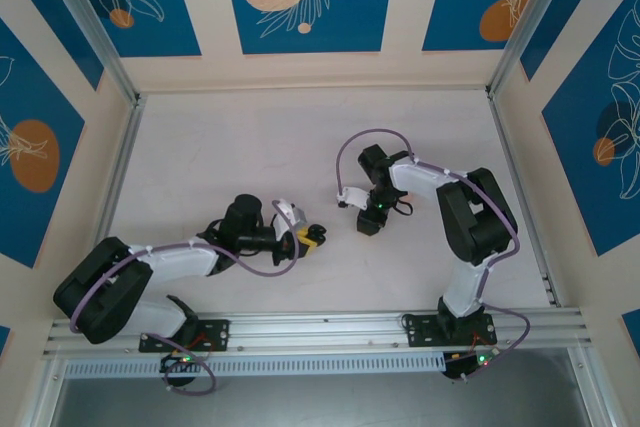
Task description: Insert wireless bluetooth earbuds into charging case
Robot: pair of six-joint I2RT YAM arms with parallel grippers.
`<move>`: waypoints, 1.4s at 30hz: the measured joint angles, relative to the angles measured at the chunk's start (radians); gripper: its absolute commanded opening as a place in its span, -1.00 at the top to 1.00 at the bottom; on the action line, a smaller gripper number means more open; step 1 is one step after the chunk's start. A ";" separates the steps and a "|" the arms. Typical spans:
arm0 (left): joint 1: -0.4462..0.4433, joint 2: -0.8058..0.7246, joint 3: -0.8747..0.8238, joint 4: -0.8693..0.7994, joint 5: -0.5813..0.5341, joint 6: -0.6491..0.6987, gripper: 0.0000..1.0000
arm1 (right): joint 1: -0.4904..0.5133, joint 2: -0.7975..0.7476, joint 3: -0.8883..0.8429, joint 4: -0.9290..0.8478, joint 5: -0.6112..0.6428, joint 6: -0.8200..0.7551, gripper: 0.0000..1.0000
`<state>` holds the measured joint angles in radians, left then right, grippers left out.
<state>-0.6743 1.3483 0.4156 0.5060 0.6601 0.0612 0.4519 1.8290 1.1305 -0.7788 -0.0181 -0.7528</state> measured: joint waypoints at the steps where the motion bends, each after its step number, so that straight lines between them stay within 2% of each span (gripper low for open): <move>1: 0.000 0.000 0.000 -0.002 0.000 0.000 0.58 | 0.000 0.003 0.002 0.001 0.001 0.000 0.43; 12: 0.000 -0.006 0.000 -0.022 -0.008 0.001 0.58 | 0.000 0.008 0.013 -0.001 0.012 0.001 0.66; 22: 0.000 0.012 0.000 -0.011 -0.011 0.000 0.58 | -0.003 -0.056 -0.046 0.072 -0.038 0.047 0.68; 31: -0.003 0.175 -0.003 0.159 -0.011 -0.024 0.59 | -0.013 -0.216 -0.199 0.262 -0.154 0.138 0.70; 42: -0.009 0.390 -0.002 0.460 -0.016 -0.103 0.59 | -0.019 -0.338 -0.366 0.513 -0.240 0.246 0.72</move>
<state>-0.6830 1.7386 0.4141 0.9665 0.6445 -0.0414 0.4332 1.4914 0.7647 -0.2661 -0.2584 -0.5064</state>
